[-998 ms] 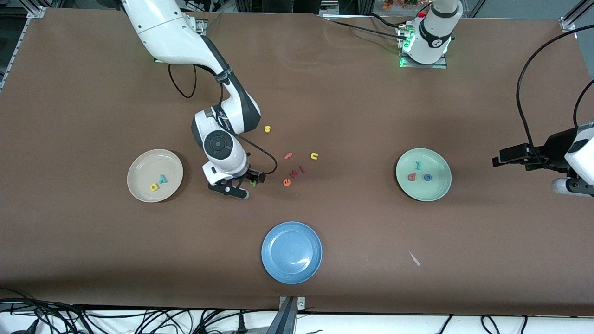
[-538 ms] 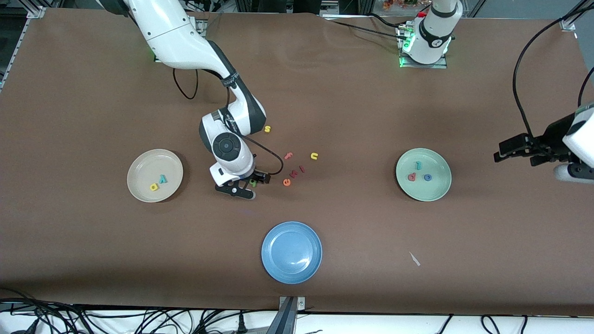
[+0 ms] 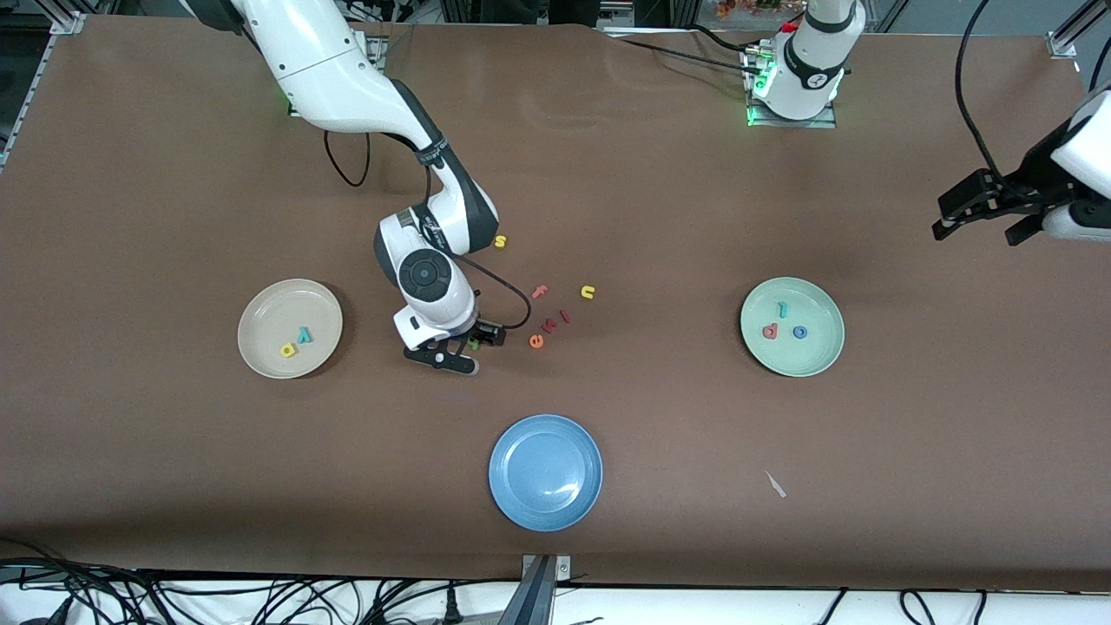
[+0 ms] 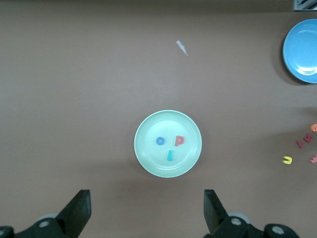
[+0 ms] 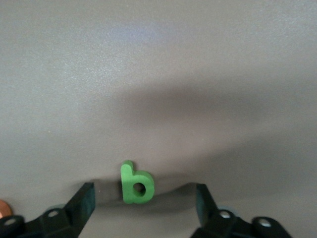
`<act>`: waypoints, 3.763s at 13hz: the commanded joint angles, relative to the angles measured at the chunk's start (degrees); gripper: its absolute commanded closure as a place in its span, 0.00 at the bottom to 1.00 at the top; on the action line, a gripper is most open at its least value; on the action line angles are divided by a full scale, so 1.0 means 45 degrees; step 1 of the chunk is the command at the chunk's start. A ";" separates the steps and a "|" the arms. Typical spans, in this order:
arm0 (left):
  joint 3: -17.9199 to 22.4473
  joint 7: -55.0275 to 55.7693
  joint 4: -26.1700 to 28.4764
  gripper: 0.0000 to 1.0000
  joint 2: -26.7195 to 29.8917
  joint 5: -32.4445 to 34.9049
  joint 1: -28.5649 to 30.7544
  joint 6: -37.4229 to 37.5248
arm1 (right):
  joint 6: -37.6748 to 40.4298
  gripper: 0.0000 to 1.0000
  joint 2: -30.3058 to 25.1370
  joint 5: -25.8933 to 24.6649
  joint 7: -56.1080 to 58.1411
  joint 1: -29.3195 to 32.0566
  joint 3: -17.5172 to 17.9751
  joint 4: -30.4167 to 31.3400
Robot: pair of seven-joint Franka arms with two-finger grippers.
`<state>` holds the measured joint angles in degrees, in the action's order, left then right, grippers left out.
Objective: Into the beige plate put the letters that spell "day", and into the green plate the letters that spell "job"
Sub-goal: 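Lower the right gripper and grasp the green b while the left gripper withdraws, then carry the green b with the right gripper to the beige plate, then lower the green b into the beige plate and open the right gripper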
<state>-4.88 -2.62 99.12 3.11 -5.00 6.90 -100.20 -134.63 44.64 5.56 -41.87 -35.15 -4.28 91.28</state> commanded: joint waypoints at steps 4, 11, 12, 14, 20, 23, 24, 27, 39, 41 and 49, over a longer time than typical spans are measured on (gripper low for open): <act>0.0323 -0.0121 -0.1827 0.00 -0.1196 -0.0218 -0.0654 0.1658 | 0.0015 0.33 0.0276 0.0093 0.0008 -0.0002 -0.0005 -0.0402; 0.0830 -0.0159 -0.2204 0.00 -0.1395 -0.0081 -0.1475 0.1955 | 0.0015 0.57 0.0256 0.0113 0.0008 -0.0002 -0.0005 -0.0402; 0.0831 -0.0160 -0.2203 0.00 -0.1414 -0.0101 -0.1398 0.1955 | 0.0015 0.59 0.0256 0.0113 0.0008 -0.0002 -0.0005 -0.0421; 0.0831 -0.0121 -0.2165 0.00 -0.1356 -0.0101 -0.1377 0.1974 | 0.0015 0.68 0.0256 0.0113 0.0008 -0.0002 0.0033 -0.0421; 0.0850 -0.0140 -0.1814 0.00 -0.0985 -0.0023 -0.1475 0.1994 | 0.0034 0.79 0.0256 0.0113 -0.0187 -0.0002 0.0053 -0.0537; 0.0831 -0.0199 -0.1832 0.00 -0.0984 0.0212 -0.1455 0.1916 | 0.1101 0.80 0.0197 0.0229 -0.0148 0.0114 0.0053 -0.1355; 0.0831 -0.0199 -0.1871 0.00 -0.1023 0.0192 -0.1397 0.1916 | 0.1920 0.80 0.0197 0.0269 -0.0090 0.0115 -0.0024 -0.1707; 0.0811 -0.0199 -0.1989 0.00 -0.1121 0.0212 -0.1377 0.1916 | 0.2513 0.80 -0.0075 0.0055 0.0047 0.0328 -0.0103 -0.1769; 0.0772 -0.0218 -0.2008 0.00 -0.1141 0.0231 -0.1397 0.1936 | 0.3008 0.81 -0.3647 0.0230 0.6135 0.0427 -0.3576 0.2638; 0.0791 -0.0238 -0.2008 0.00 -0.1141 0.0231 -0.1397 0.1936 | 0.1973 0.81 -0.4039 0.0250 0.7210 0.0427 -0.4124 0.3850; 0.0792 -0.0219 -0.2008 0.00 -0.1141 0.0231 -0.1397 0.1936 | 0.0600 0.00 -0.3884 0.1185 1.0107 0.1229 -0.4830 0.4833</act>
<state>-1.53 -2.68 90.77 -2.20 -4.92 0.92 -92.10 -131.64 28.66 8.89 2.39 -29.92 -26.91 112.30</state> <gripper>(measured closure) 0.000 0.573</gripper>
